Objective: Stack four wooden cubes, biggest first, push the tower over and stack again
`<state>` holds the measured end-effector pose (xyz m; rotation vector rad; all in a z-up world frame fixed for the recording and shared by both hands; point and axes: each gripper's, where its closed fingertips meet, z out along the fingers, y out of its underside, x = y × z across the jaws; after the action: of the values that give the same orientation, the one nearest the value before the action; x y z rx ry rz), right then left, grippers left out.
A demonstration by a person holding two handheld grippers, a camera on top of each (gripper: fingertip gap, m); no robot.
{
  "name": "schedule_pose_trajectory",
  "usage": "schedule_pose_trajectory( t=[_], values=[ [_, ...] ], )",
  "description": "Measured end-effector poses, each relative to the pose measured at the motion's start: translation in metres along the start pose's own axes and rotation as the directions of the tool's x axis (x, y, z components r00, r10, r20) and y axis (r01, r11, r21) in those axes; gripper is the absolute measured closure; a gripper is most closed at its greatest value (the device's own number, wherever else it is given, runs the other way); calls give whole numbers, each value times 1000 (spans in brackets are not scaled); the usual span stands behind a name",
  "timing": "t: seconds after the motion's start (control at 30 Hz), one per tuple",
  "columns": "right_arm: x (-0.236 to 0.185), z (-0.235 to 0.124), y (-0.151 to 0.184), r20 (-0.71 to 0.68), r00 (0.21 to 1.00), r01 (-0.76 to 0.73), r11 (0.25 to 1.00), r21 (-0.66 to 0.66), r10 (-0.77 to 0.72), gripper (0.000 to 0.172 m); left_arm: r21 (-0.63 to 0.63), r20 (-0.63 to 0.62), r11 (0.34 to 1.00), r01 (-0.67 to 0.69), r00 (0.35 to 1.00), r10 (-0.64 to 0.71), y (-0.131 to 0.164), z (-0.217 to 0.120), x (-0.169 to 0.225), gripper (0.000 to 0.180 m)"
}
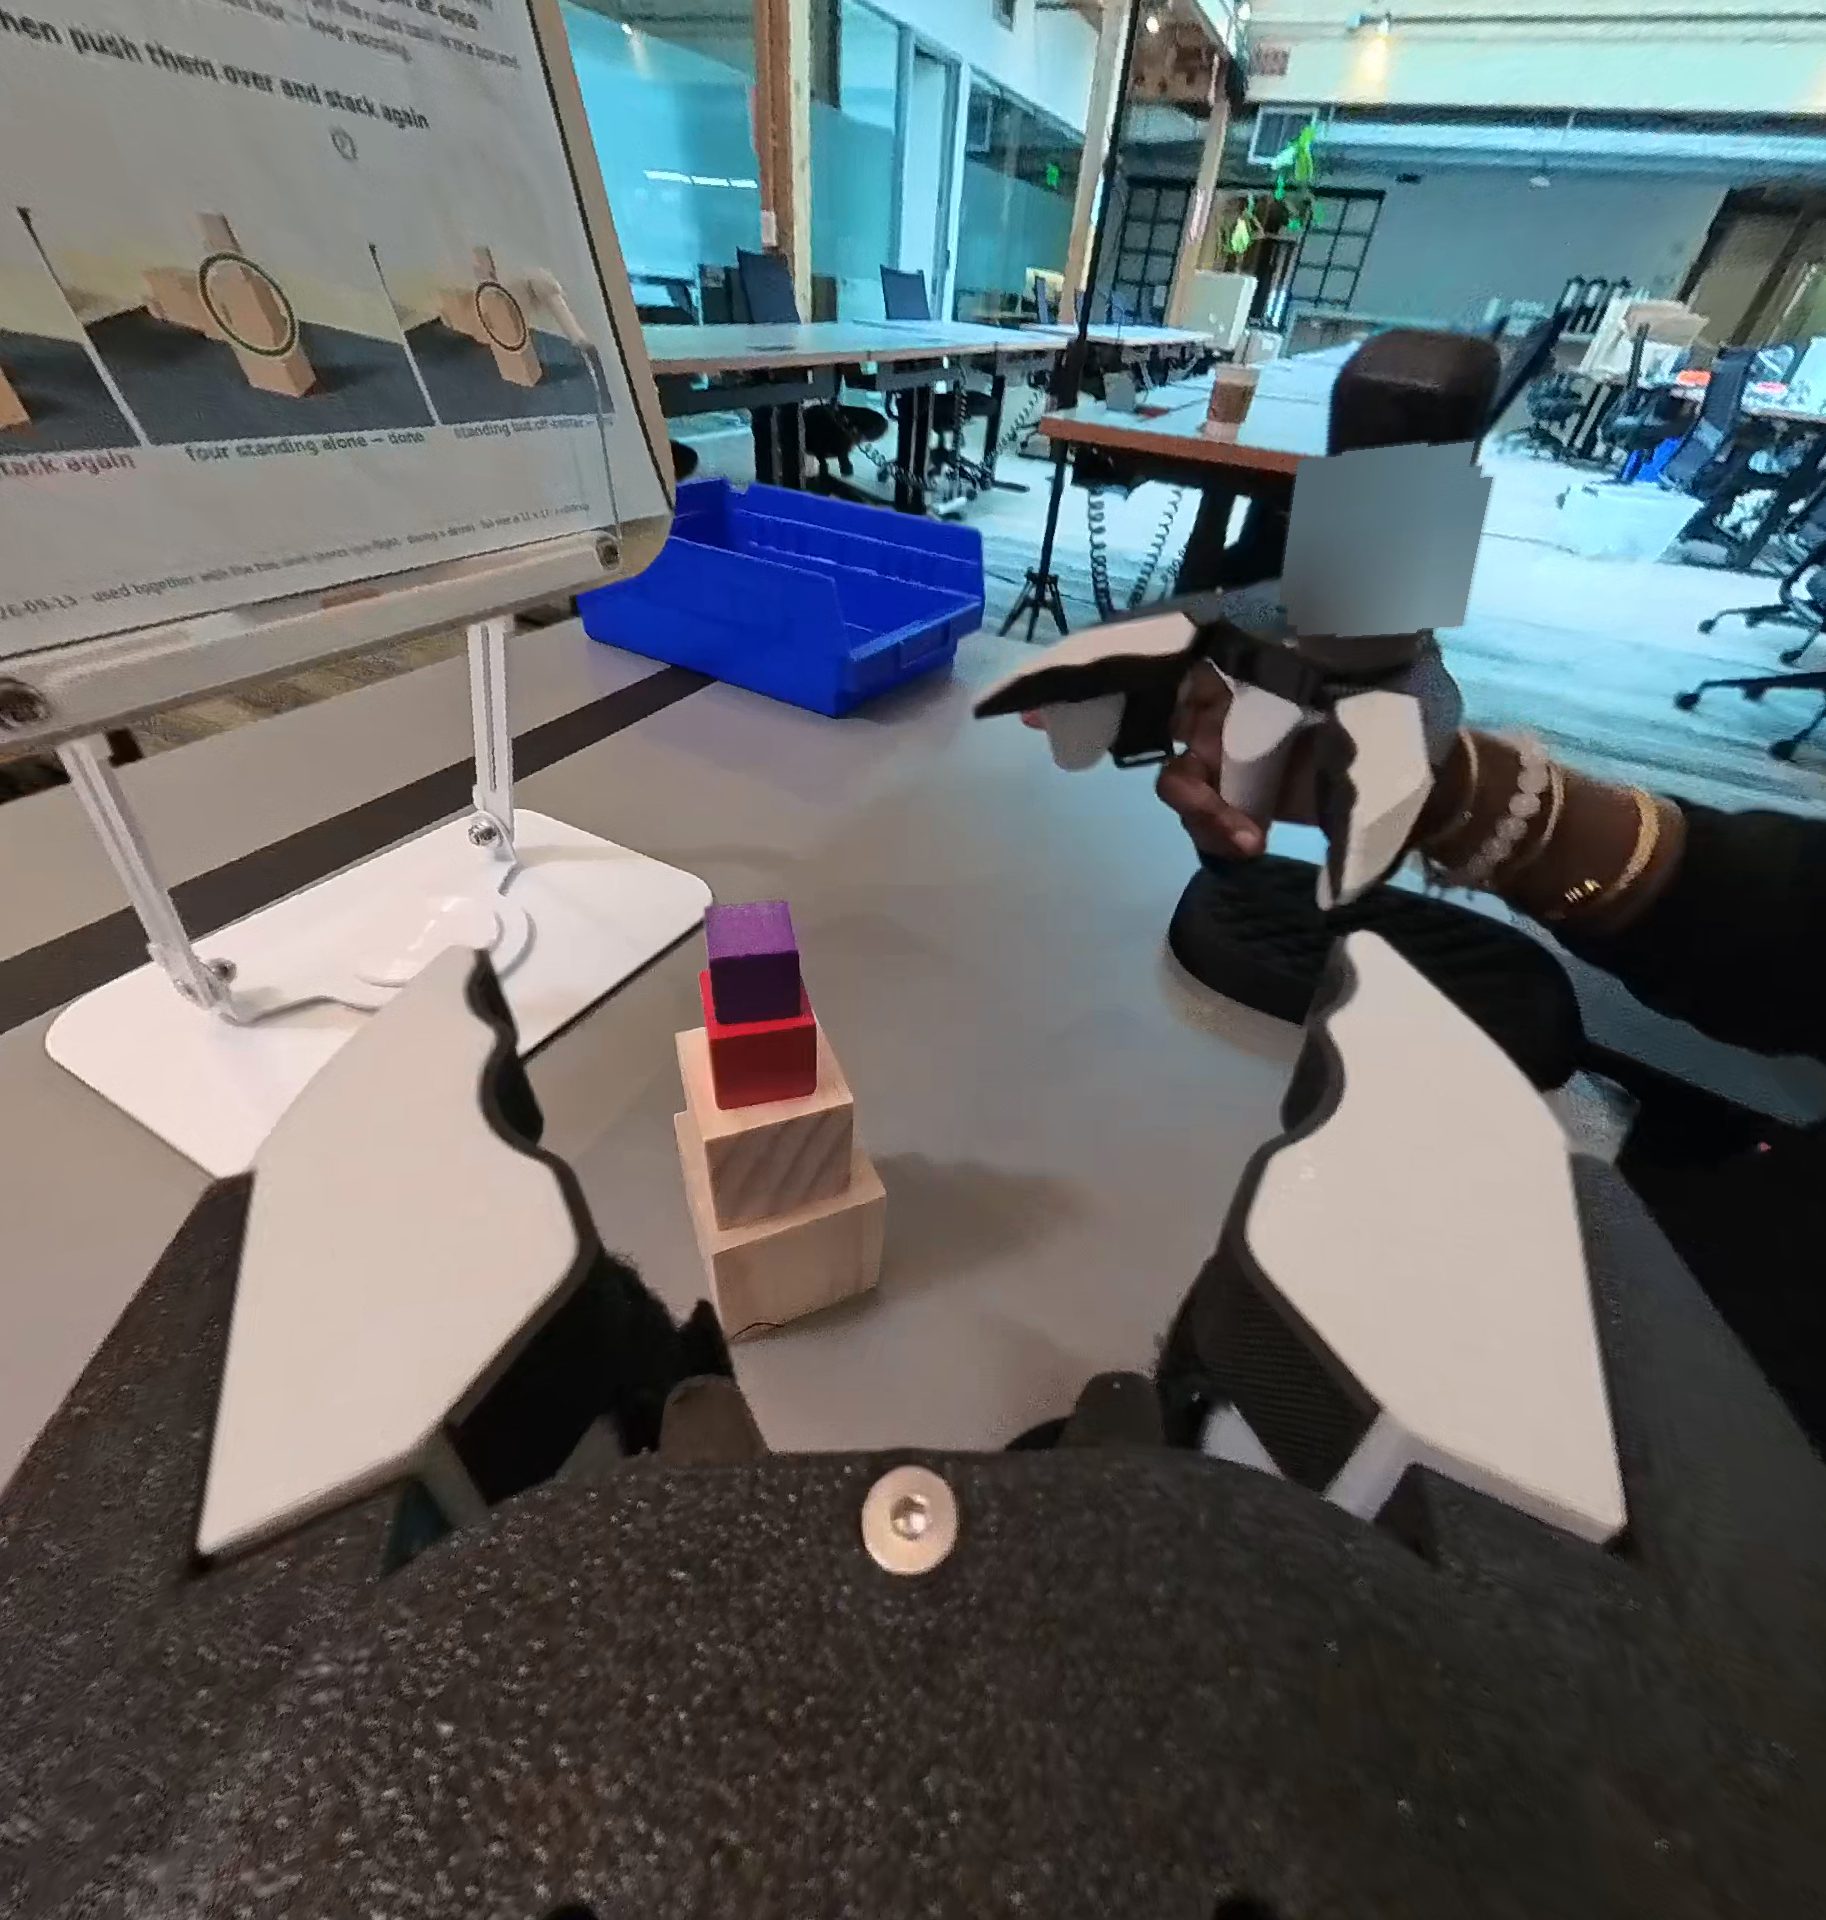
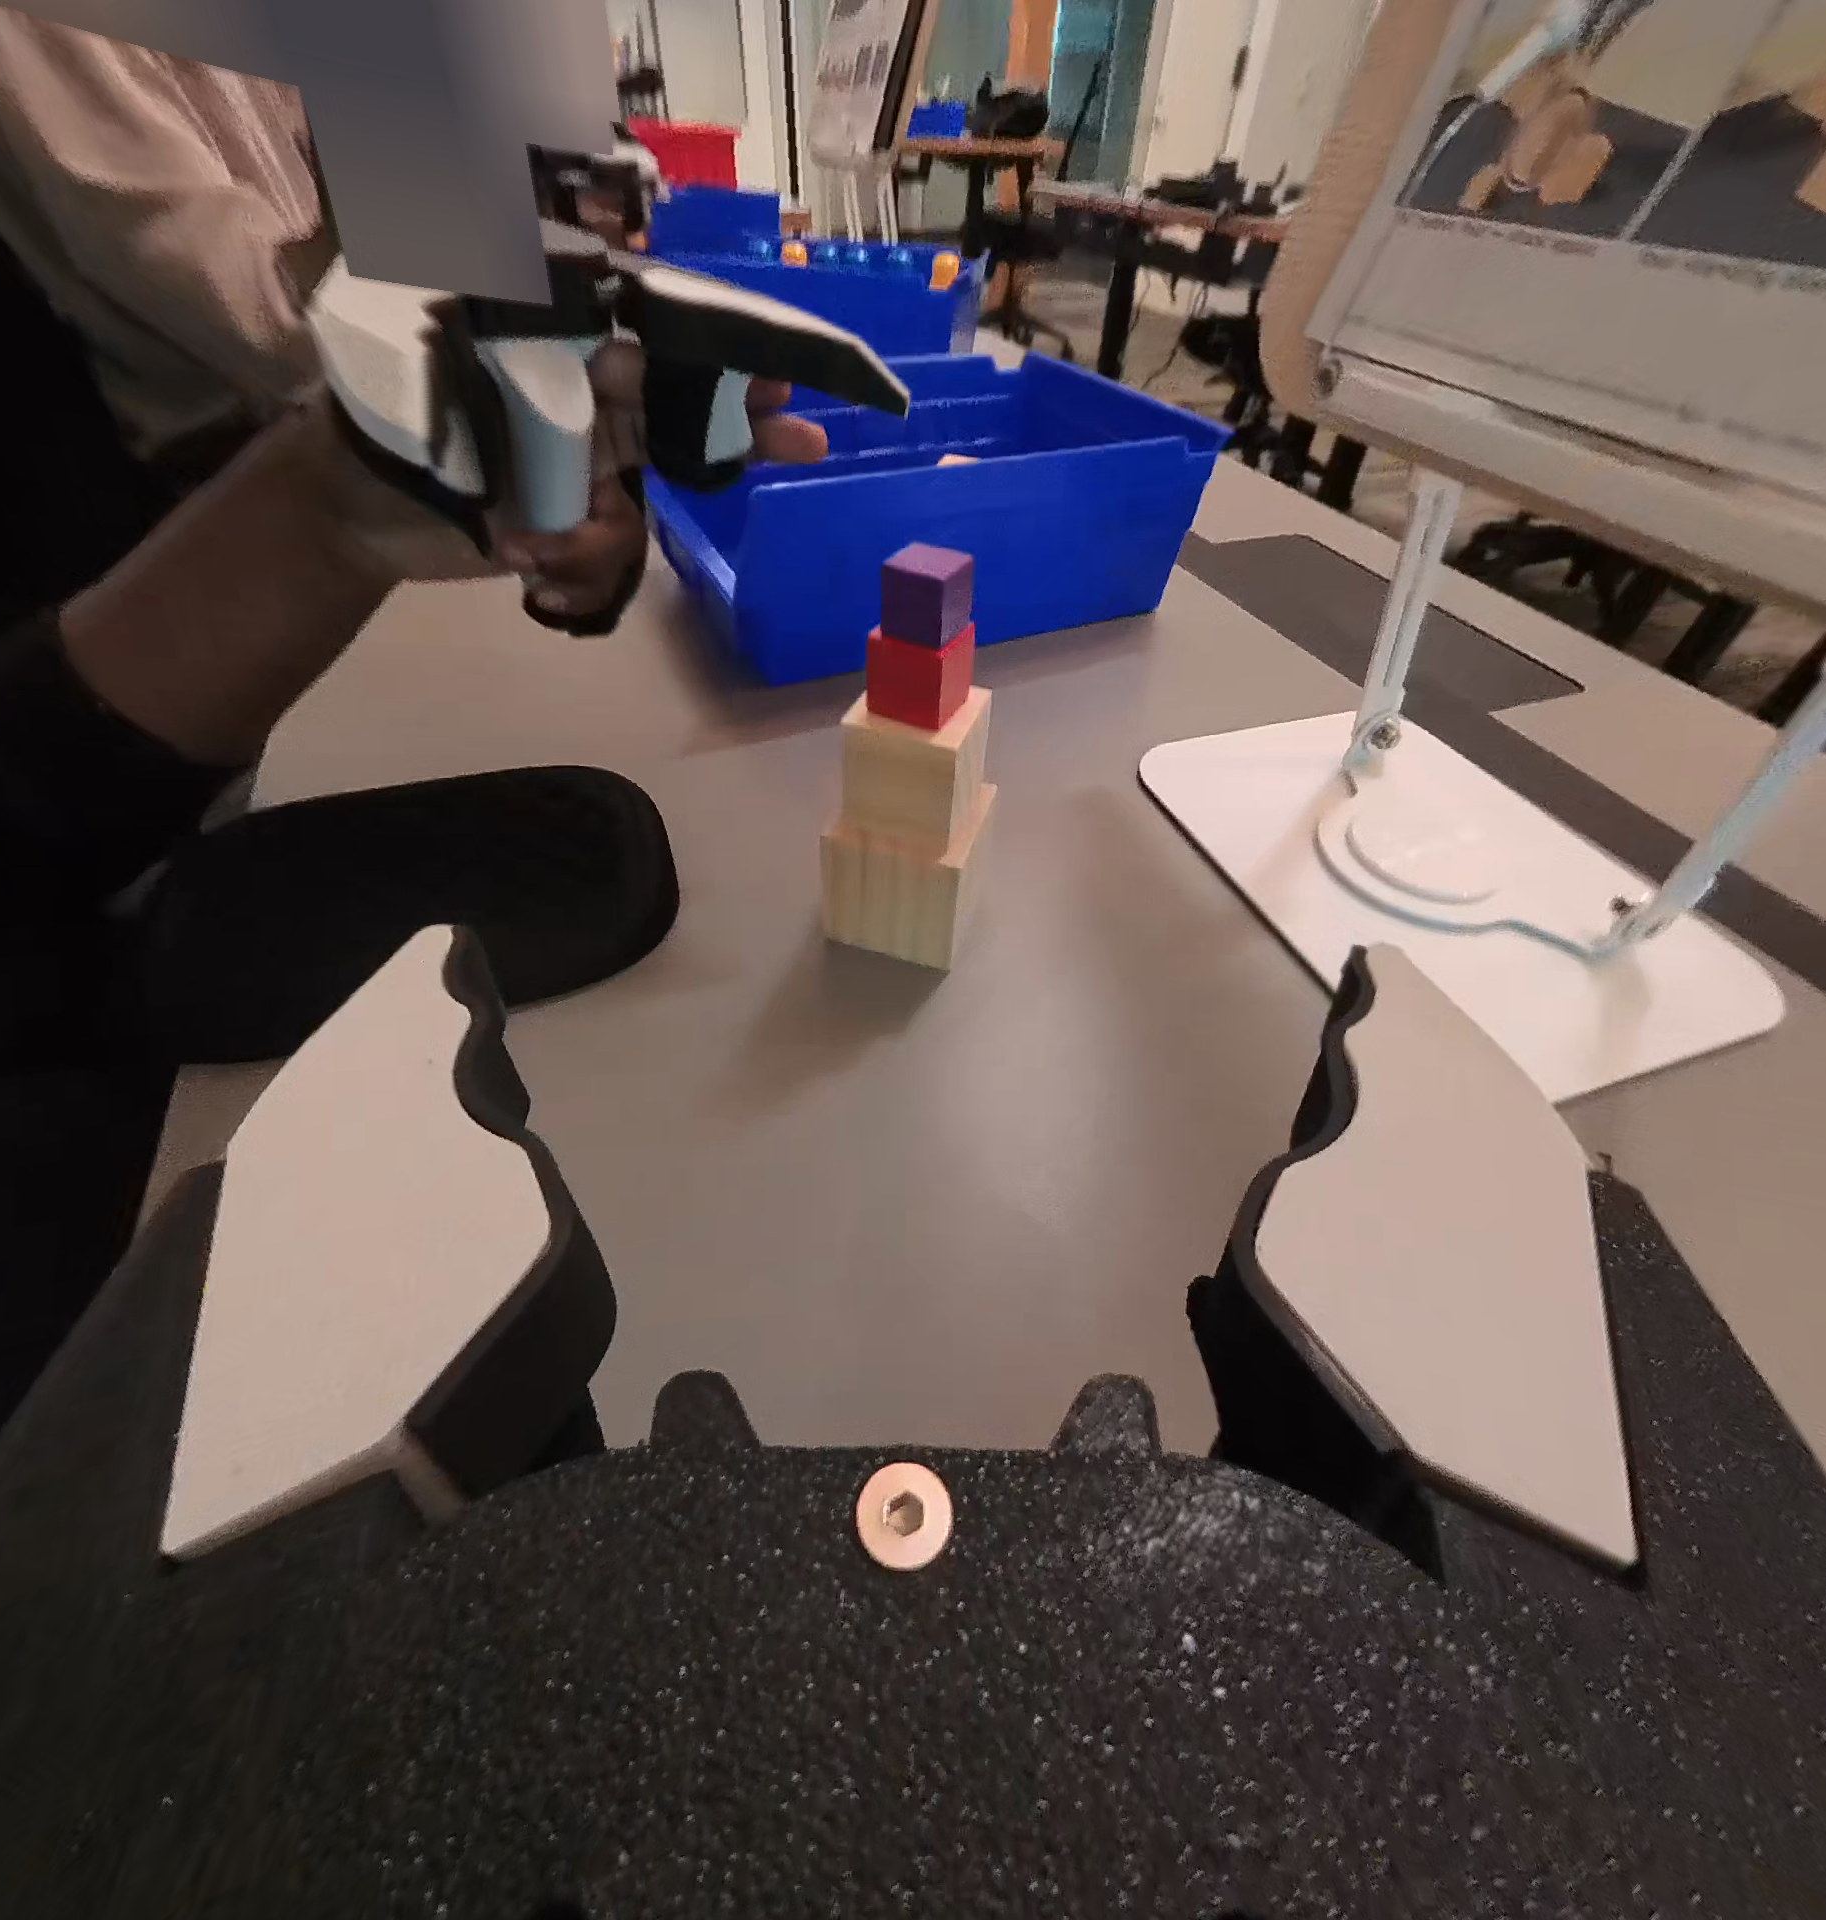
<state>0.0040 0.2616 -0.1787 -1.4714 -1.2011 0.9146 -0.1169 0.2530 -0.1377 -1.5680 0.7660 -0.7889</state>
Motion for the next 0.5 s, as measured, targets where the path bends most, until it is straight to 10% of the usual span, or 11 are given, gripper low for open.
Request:
schedule_pose_trajectory(
  t=[0.2, 0.3, 0.5],
  values=[
    [-5, -17, 29, -6, 998, -63, 995, 75, 63, 28, -126, 63, 991, -45, 997, 53, 55, 7, -19, 86],
    [-9, -16, 32, -12, 1000, -21, 998, 65, 21, 28, -149, 52, 988, -34, 998, 42, 62, 4, -27, 172],
    [-2, -20, 29, -4, 996, -89, 990, 108, 90, 30, -289, 241, 952, -104, 954, 177, 77, -7, -65, 180]
  ],
)
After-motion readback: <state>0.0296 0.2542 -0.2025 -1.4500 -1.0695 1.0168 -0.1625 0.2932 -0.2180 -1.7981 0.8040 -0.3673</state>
